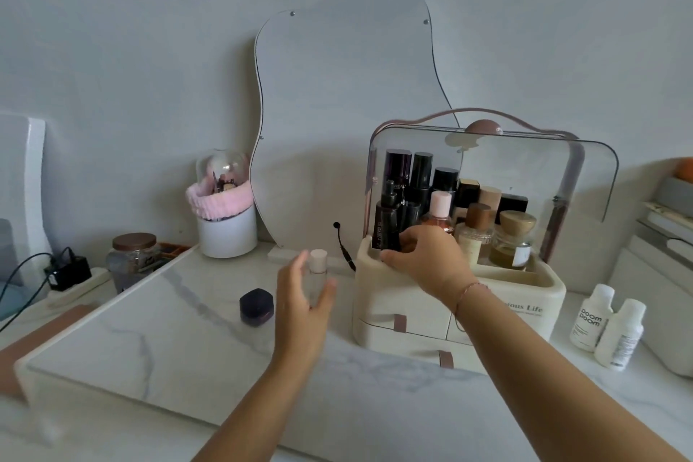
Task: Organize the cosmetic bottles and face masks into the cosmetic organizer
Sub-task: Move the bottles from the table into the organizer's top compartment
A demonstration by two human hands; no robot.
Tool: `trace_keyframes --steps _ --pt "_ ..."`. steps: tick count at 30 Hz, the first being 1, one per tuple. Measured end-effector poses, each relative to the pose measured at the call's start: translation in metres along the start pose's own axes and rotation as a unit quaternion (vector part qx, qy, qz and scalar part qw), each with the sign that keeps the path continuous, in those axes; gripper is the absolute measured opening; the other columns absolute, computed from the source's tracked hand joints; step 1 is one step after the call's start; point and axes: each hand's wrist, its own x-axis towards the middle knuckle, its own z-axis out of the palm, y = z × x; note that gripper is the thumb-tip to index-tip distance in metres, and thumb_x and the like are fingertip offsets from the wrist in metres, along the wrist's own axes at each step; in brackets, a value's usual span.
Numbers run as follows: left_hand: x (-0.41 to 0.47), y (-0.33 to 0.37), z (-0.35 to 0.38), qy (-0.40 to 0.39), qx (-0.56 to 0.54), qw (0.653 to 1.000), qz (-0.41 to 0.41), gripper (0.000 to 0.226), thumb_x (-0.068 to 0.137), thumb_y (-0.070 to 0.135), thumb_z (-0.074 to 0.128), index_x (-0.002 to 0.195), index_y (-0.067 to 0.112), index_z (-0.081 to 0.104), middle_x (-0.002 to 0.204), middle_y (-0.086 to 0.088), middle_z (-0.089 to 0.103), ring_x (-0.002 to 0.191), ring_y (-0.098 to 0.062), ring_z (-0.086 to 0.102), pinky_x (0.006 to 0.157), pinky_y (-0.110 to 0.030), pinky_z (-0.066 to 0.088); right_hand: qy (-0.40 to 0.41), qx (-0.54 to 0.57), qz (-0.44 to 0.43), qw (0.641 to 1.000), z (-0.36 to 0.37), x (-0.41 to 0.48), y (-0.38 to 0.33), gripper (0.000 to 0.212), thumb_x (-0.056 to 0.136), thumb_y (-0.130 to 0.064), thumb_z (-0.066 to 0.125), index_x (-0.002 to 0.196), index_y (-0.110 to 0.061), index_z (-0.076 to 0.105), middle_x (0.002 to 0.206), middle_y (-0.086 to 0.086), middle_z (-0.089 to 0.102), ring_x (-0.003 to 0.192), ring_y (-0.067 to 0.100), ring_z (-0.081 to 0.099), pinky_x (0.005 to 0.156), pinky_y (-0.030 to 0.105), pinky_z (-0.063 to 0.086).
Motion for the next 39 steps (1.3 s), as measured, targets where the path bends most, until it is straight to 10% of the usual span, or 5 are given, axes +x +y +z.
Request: trace_keyframes --steps 8,15,23,39 --pt "0.042 -0.056 0.007 -0.084 0.028 0.988 -0.126 0.081 0.081 0.021 0.069 0.146 0.017 0.022 0.148 -0.001 0.035 0.135 -0.014 0.035 0.104 -0.028 0.03 -0.07 -0.007 0.001 0.998 -0.004 0.004 -0.001 0.018 0.084 -0.03 0.064 0.09 -0.013 0.059 0.076 -0.001 0.061 0.061 0.012 0.053 0.05 0.021 0.04" --pt "0.051 -0.071 0.019 -0.101 0.003 0.975 -0.198 0.058 0.081 0.018 0.069 0.133 0.016 0.043 0.118 0.002 0.061 0.107 -0.018 0.058 0.089 -0.028 0.042 -0.1 -0.024 0.007 0.995 -0.008 0.004 0.0 0.023 0.088 -0.027 0.059 0.093 -0.005 0.061 0.074 0.002 0.056 0.058 0.013 0.047 0.046 0.02 0.037" --pt "0.017 -0.029 -0.001 -0.07 -0.142 0.979 -0.126 0.017 0.074 0.014 0.074 0.085 0.026 0.067 0.081 0.004 0.071 0.079 -0.018 0.067 0.077 -0.035 0.057 0.086 0.092 -0.056 0.99 -0.008 -0.039 0.007 0.047 0.086 -0.024 0.067 0.13 -0.018 0.051 0.117 -0.009 0.061 0.105 0.004 0.056 0.093 0.017 0.043" --pt "-0.035 0.074 0.01 -0.13 -0.014 0.982 0.134 0.058 0.076 0.048 0.064 0.129 0.031 0.047 0.12 0.018 0.058 0.109 0.004 0.054 0.088 -0.008 0.042 0.062 0.212 -0.102 0.97 -0.025 -0.082 0.001 0.013 0.082 -0.026 0.069 0.095 -0.025 0.068 0.083 -0.008 0.071 0.079 0.003 0.067 0.072 0.018 0.055"
